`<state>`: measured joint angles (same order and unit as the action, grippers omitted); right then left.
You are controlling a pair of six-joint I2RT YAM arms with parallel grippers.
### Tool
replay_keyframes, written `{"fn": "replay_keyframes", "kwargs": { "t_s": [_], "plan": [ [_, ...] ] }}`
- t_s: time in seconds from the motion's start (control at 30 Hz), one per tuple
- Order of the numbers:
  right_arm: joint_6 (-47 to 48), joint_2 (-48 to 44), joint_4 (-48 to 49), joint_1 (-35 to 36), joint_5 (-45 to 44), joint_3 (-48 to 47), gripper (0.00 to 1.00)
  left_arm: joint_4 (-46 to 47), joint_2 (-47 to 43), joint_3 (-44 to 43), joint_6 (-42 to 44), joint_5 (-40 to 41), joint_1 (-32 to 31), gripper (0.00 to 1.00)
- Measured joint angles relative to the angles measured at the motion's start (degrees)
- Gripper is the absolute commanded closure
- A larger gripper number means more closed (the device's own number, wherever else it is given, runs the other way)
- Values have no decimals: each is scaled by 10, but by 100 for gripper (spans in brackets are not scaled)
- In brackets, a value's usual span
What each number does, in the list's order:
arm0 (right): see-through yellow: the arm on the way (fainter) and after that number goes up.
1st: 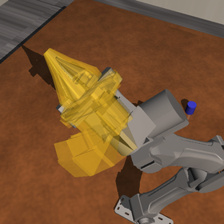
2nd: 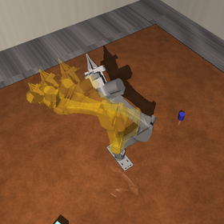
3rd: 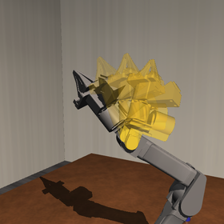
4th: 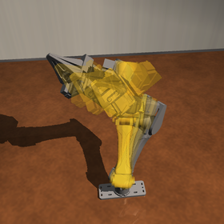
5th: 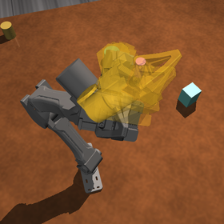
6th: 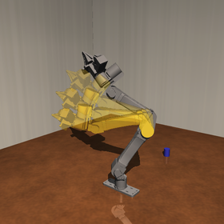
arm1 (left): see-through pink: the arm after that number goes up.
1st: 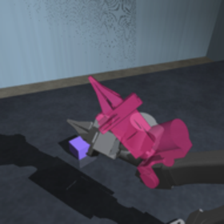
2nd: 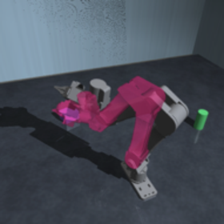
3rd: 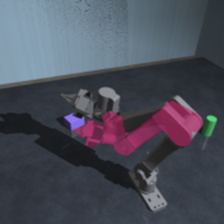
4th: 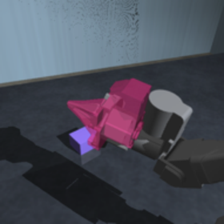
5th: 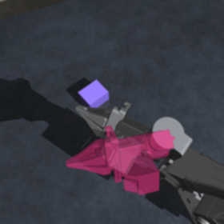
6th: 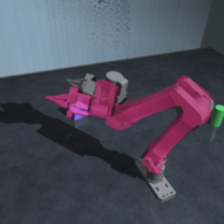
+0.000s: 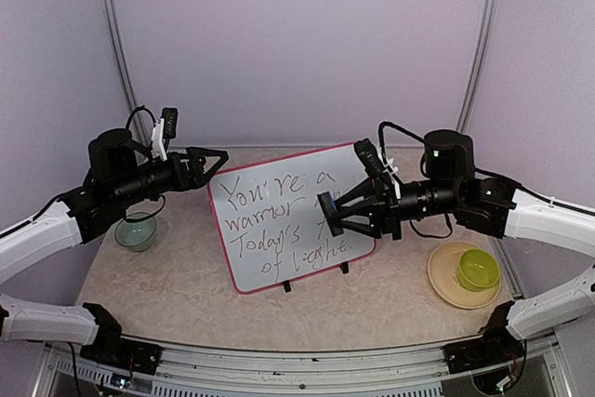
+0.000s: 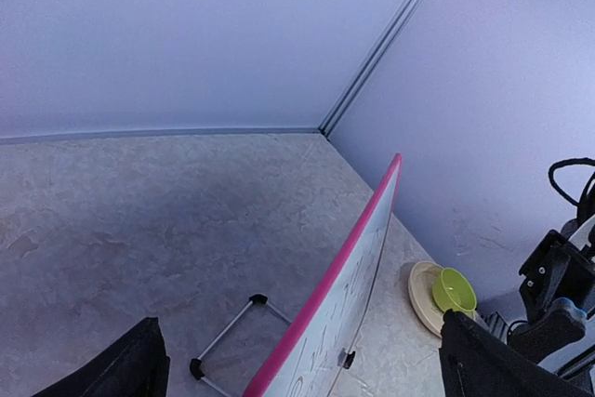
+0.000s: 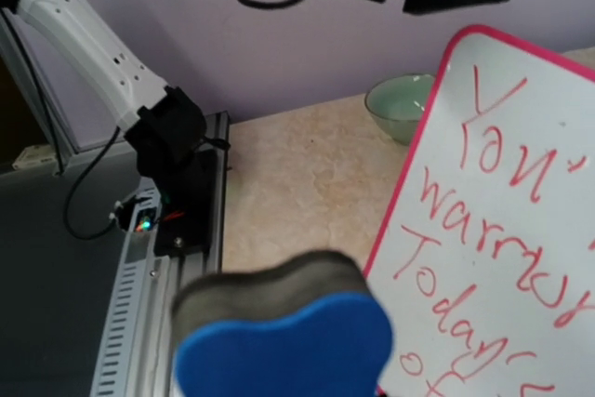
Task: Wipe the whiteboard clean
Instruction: Rotate the whiteboard at the center of the board.
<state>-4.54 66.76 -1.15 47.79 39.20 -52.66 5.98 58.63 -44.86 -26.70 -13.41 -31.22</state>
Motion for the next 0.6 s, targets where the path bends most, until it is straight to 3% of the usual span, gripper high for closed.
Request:
{"fn": "replay_keyframes", "kwargs": {
  "t_s": [0.23,0.6],
  "plan": [
    [-7,34,-7,0,-35,-7,65,9,27,0,0,-79,50,3],
    [-11,35,-24,0,-75,-13,65,21,44,11,-1,-132,56,28]
  ]
}}
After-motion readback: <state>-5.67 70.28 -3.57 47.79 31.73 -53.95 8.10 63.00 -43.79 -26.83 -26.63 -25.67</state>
